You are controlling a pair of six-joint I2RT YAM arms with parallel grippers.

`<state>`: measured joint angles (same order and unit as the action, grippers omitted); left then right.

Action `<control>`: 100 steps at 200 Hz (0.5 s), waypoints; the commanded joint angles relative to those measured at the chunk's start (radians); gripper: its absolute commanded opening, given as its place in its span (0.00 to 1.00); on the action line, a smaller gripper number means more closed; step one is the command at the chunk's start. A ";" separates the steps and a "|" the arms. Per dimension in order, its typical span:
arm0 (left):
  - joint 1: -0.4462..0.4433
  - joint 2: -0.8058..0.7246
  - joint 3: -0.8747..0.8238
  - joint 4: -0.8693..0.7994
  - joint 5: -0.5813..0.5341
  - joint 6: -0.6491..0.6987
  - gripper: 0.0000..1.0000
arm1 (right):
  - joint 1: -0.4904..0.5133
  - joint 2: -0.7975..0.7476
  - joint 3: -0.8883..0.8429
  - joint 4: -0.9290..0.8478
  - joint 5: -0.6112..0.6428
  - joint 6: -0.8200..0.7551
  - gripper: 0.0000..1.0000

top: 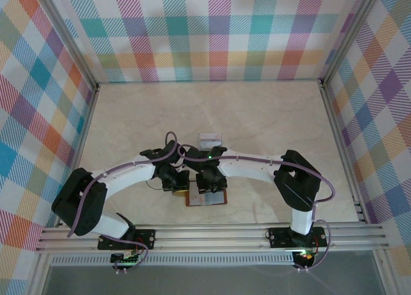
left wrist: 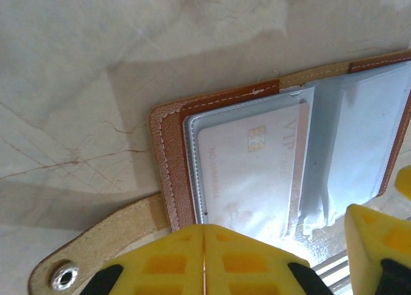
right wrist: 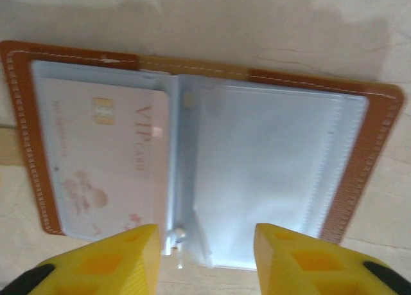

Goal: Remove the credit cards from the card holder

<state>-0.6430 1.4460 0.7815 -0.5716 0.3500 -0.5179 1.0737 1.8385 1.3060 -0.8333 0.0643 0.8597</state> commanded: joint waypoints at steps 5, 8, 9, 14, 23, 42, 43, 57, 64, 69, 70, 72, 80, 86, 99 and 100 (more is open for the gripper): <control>-0.015 0.029 0.009 0.022 0.032 -0.026 0.04 | -0.012 -0.044 -0.050 0.089 -0.088 0.013 0.39; -0.015 0.031 0.006 0.027 0.035 -0.029 0.03 | -0.013 -0.046 -0.055 0.101 -0.096 0.015 0.38; -0.015 0.031 0.005 0.029 0.037 -0.028 0.03 | -0.014 -0.047 -0.057 0.104 -0.098 0.016 0.38; -0.015 0.034 0.000 0.035 0.039 -0.033 0.03 | -0.016 -0.050 -0.066 0.120 -0.111 0.019 0.36; -0.015 0.040 -0.005 0.042 0.039 -0.034 0.02 | -0.021 -0.057 -0.084 0.148 -0.130 0.029 0.33; -0.014 0.056 -0.009 0.037 0.034 -0.031 0.02 | -0.030 -0.066 -0.116 0.202 -0.171 0.044 0.29; -0.015 0.058 -0.010 0.037 0.034 -0.031 0.02 | -0.030 -0.066 -0.116 0.205 -0.173 0.045 0.28; -0.015 0.069 -0.013 0.030 0.028 -0.022 0.02 | -0.033 -0.068 -0.134 0.238 -0.196 0.056 0.26; -0.015 0.075 -0.013 0.027 0.022 -0.017 0.02 | -0.034 -0.068 -0.142 0.256 -0.210 0.062 0.25; -0.015 0.079 -0.014 0.025 0.019 -0.015 0.02 | -0.036 -0.068 -0.146 0.269 -0.218 0.066 0.24; -0.015 0.081 -0.013 0.024 0.018 -0.015 0.02 | -0.037 -0.068 -0.147 0.272 -0.219 0.067 0.24; -0.015 0.082 -0.014 0.023 0.016 -0.013 0.02 | -0.036 -0.068 -0.150 0.277 -0.222 0.069 0.24; -0.015 0.088 -0.019 0.020 0.009 -0.010 0.02 | -0.037 -0.067 -0.157 0.295 -0.233 0.076 0.23; -0.015 0.090 -0.023 0.022 0.007 -0.011 0.02 | -0.038 -0.066 -0.163 0.311 -0.241 0.082 0.22; -0.015 0.094 -0.029 0.028 0.005 -0.010 0.02 | -0.038 -0.064 -0.175 0.344 -0.256 0.097 0.21; -0.015 0.095 -0.030 0.028 0.005 -0.009 0.02 | -0.037 -0.064 -0.175 0.348 -0.258 0.097 0.21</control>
<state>-0.6476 1.5276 0.7757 -0.5392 0.3653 -0.5339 1.0405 1.7958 1.1553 -0.5755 -0.1307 0.9123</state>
